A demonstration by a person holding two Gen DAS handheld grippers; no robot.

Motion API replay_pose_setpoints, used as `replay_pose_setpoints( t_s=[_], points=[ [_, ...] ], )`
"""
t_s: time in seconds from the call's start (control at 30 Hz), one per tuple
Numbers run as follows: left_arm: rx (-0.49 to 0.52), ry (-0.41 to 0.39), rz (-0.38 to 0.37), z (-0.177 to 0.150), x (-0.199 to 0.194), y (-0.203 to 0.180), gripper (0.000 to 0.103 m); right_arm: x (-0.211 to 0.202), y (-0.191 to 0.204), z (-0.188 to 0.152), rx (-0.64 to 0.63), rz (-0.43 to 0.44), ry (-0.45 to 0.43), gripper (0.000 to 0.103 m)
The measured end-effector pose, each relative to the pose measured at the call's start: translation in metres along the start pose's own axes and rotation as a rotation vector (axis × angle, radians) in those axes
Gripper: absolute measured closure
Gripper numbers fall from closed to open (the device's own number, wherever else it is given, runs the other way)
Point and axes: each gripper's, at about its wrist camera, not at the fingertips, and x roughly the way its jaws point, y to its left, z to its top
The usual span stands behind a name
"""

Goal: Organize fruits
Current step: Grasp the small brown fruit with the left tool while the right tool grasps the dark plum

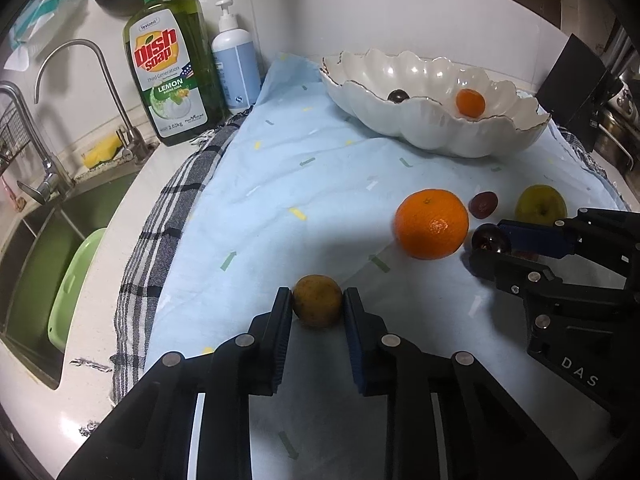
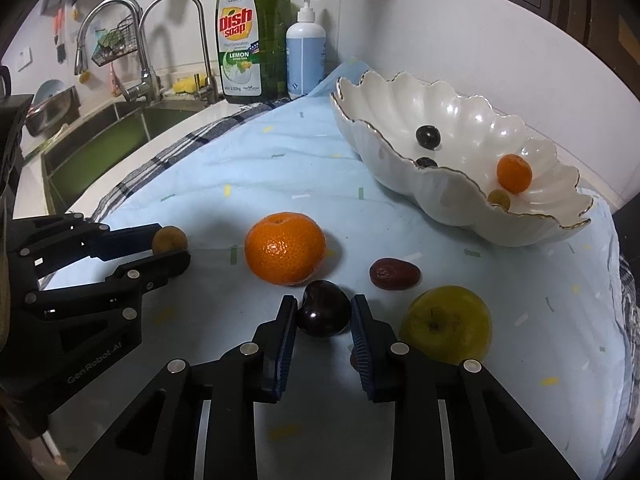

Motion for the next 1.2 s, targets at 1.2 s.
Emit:
replay_pose_setpoints(
  t_s=[1.2],
  points=[
    [0.038,-0.267,-0.061,0.062,-0.096,-0.029,0.077,-0.11,-0.048,0.036,0.127,-0.042,-0.297,0.074]
  ],
)
